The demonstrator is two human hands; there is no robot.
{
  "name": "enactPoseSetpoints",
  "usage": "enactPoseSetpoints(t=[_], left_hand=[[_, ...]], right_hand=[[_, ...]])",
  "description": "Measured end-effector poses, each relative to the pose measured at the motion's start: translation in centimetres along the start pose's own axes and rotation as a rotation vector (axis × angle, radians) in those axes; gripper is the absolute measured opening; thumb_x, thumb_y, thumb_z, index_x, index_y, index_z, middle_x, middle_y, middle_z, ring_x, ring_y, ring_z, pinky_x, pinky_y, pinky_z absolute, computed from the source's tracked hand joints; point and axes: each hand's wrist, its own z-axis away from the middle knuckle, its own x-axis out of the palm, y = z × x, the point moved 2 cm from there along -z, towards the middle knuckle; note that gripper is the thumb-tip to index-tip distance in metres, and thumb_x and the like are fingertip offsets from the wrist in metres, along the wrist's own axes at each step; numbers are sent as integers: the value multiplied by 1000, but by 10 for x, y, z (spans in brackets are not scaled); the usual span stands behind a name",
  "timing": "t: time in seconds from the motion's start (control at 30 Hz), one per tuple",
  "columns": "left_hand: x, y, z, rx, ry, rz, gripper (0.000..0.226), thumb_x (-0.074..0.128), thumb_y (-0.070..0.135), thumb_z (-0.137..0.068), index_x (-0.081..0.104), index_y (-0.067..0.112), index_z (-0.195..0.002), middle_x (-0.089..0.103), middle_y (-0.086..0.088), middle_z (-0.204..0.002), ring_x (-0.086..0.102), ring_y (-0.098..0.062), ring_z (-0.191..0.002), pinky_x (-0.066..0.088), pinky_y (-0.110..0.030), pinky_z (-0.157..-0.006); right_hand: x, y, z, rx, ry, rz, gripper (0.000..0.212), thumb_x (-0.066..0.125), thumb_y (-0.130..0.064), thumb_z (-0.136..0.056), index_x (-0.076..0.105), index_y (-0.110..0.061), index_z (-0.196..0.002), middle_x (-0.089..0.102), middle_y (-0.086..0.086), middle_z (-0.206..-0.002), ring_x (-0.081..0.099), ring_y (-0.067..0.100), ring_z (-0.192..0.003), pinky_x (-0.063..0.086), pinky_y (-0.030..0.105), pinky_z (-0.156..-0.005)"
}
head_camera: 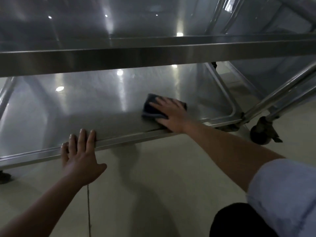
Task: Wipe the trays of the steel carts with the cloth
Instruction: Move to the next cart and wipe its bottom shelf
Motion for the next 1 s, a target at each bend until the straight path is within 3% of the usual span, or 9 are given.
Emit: enactPoseSetpoints(t=[0.1,0.17,0.27,0.43,0.6,0.8,0.9,1.0], left_hand=[[1,0,0,13,11,14,125,72,60,-73,-16,28,-156,-18,-4,-165,-17,-30,-151,-7,-46,-121],[2,1,1,14,8,5,125,71,61,-73,-16,27,-156,-17,-5,-165,-17,-31,-151,-6,-46,-120],[5,6,3,14,6,10,122,69,56,-73,-16,26,-156,-17,-5,-165,-17,-32,-151,-6,-46,-121],[2,18,9,-5,-46,42,115,61,41,-76,-21,24,-154,-25,-5,-163,-24,-33,-149,-10,-50,-121],[-2,19,12,-5,-53,64,113,58,39,-77,-24,23,-154,-29,-6,-162,-30,-33,-147,-13,-51,-120],[-1,15,11,19,-81,79,111,54,36,-79,-28,21,-152,-33,-7,-160,-34,-33,-145,-13,-53,-120],[-2,12,10,42,-96,78,109,53,36,-81,-28,21,-152,-33,-7,-160,-33,-32,-145,-15,-53,-120],[-1,5,8,62,-103,123,110,55,39,-81,-27,24,-153,-32,-3,-160,-32,-30,-146,-15,-50,-120]], right_hand=[[-16,95,52,379,44,-42,70,34,-61,-90,19,-43,-156,11,-9,-167,9,16,-153,6,45,-123],[-25,140,82,596,43,-85,64,37,-59,-98,15,-44,-156,8,-9,-168,6,17,-154,6,49,-123],[-30,159,101,699,15,-51,62,37,-51,-103,10,-42,-158,4,-6,-168,3,18,-154,4,48,-123],[-18,121,86,799,9,-25,64,29,-53,-104,2,-36,-159,-3,-2,-169,-3,23,-154,0,49,-122],[-2,17,14,590,-81,2,64,26,-51,-105,-8,-37,-158,-16,0,-167,-13,26,-153,-7,51,-122],[29,-153,-50,102,-155,51,62,22,-52,-105,-9,-41,-157,-21,-1,-166,-21,24,-152,-12,52,-120],[33,-182,-58,-44,-141,39,60,25,-52,-105,-2,-44,-157,-14,-5,-167,-17,19,-153,-11,49,-121],[28,-164,-50,-131,-126,25,61,33,-52,-104,4,-46,-157,-8,-8,-168,-11,15,-154,-8,45,-122]])
